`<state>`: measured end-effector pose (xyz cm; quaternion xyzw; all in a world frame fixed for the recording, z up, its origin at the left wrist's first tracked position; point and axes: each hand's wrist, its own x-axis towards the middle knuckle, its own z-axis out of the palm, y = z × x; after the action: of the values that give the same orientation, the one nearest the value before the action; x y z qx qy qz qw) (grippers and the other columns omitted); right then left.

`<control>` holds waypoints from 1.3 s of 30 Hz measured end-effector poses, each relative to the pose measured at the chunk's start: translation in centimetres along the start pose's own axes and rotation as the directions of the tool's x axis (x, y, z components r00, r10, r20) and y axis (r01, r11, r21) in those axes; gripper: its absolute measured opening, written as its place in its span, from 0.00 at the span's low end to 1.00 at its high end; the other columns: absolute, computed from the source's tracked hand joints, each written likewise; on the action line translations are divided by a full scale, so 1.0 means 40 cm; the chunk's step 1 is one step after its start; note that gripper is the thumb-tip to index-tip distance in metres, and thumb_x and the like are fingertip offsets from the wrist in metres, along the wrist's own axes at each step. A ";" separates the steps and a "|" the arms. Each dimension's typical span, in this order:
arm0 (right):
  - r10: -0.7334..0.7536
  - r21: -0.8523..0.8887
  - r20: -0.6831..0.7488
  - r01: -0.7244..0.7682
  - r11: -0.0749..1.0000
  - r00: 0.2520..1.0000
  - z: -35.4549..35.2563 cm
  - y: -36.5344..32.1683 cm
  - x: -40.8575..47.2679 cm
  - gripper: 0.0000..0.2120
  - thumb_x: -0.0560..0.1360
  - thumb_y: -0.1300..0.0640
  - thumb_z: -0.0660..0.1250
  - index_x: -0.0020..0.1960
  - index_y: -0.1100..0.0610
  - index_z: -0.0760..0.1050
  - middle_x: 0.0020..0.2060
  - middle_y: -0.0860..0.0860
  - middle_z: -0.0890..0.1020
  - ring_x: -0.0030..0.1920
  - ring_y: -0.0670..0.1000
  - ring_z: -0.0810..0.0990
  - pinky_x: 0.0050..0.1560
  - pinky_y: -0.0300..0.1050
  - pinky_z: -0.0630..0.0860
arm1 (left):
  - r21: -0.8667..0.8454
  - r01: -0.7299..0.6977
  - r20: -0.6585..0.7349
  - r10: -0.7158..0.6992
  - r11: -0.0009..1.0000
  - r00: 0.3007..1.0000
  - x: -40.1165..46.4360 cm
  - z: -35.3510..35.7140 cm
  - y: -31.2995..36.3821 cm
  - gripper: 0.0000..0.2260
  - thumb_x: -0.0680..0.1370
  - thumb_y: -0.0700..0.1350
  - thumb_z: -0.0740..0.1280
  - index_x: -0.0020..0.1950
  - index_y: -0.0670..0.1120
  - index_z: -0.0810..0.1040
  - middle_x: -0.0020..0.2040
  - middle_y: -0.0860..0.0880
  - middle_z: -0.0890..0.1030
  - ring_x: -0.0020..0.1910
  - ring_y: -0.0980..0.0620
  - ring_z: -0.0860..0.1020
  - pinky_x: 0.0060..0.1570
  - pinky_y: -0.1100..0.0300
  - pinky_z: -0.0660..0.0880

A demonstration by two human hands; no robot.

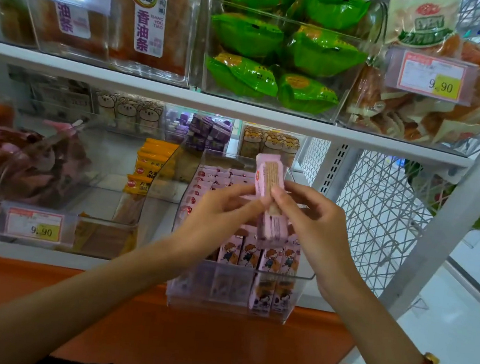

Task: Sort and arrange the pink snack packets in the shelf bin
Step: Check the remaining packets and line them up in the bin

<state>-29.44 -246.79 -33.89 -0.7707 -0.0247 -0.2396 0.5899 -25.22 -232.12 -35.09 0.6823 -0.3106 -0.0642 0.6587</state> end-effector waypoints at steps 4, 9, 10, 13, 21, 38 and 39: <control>0.133 0.034 0.024 -0.134 0.990 0.991 0.002 0.014 0.003 0.16 0.71 0.44 0.69 0.50 0.55 0.78 0.37 0.47 0.83 0.37 0.43 0.83 0.34 0.34 0.77 | -0.139 0.291 0.088 -0.281 0.947 0.956 0.008 -0.007 -0.010 0.13 0.76 0.56 0.65 0.41 0.52 0.85 0.45 0.52 0.86 0.44 0.55 0.84 0.40 0.62 0.79; 0.150 0.046 0.047 -0.152 0.987 0.988 0.003 0.014 -0.001 0.17 0.72 0.44 0.67 0.51 0.57 0.76 0.36 0.48 0.82 0.34 0.41 0.82 0.32 0.33 0.76 | -0.156 0.334 0.077 -0.325 0.930 0.942 0.015 -0.007 -0.020 0.13 0.77 0.54 0.65 0.41 0.51 0.85 0.44 0.52 0.86 0.43 0.55 0.84 0.39 0.63 0.79; 0.143 0.042 0.051 -0.145 0.988 0.988 0.003 0.014 -0.001 0.16 0.73 0.44 0.67 0.51 0.56 0.76 0.39 0.49 0.82 0.36 0.42 0.83 0.32 0.33 0.76 | -0.139 0.314 0.083 -0.305 0.939 0.949 0.014 -0.008 -0.016 0.12 0.78 0.53 0.64 0.42 0.52 0.85 0.45 0.53 0.86 0.44 0.56 0.84 0.39 0.64 0.79; 0.073 0.011 0.074 -0.074 0.997 0.995 0.002 0.013 -0.002 0.13 0.74 0.48 0.66 0.57 0.49 0.73 0.46 0.49 0.81 0.42 0.41 0.83 0.36 0.34 0.78 | -0.053 0.146 0.076 -0.142 0.988 0.987 0.006 -0.011 -0.001 0.08 0.80 0.47 0.62 0.52 0.59 0.79 0.46 0.58 0.85 0.46 0.62 0.82 0.41 0.71 0.77; -0.095 0.014 0.199 0.094 0.995 0.975 -0.014 0.015 -0.005 0.18 0.68 0.52 0.71 0.55 0.42 0.69 0.54 0.47 0.79 0.56 0.42 0.79 0.57 0.50 0.78 | 0.142 -0.199 -0.015 0.204 0.970 0.979 -0.002 -0.006 0.000 0.20 0.77 0.34 0.64 0.62 0.56 0.72 0.60 0.57 0.78 0.62 0.60 0.75 0.63 0.63 0.71; -0.160 -0.119 0.136 0.176 0.977 0.978 -0.019 0.013 -0.011 0.16 0.72 0.59 0.71 0.56 0.47 0.72 0.53 0.44 0.81 0.53 0.46 0.81 0.50 0.44 0.80 | -0.278 0.137 -0.275 -0.216 0.951 0.937 0.008 0.007 -0.007 0.29 0.69 0.55 0.73 0.67 0.47 0.69 0.60 0.49 0.79 0.52 0.55 0.82 0.50 0.60 0.80; -0.158 -0.101 0.114 0.170 0.980 0.981 -0.024 0.013 -0.008 0.16 0.72 0.59 0.71 0.56 0.48 0.72 0.52 0.45 0.81 0.51 0.46 0.82 0.48 0.42 0.80 | -0.199 0.127 -0.314 -0.186 0.972 0.931 0.010 0.002 -0.008 0.35 0.67 0.57 0.73 0.71 0.51 0.64 0.64 0.54 0.74 0.57 0.57 0.78 0.55 0.58 0.77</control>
<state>-29.89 -247.75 -34.32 -0.8089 -0.1061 -0.2474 0.5227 -24.82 -232.42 -35.26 0.6455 -0.1337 -0.0285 0.7514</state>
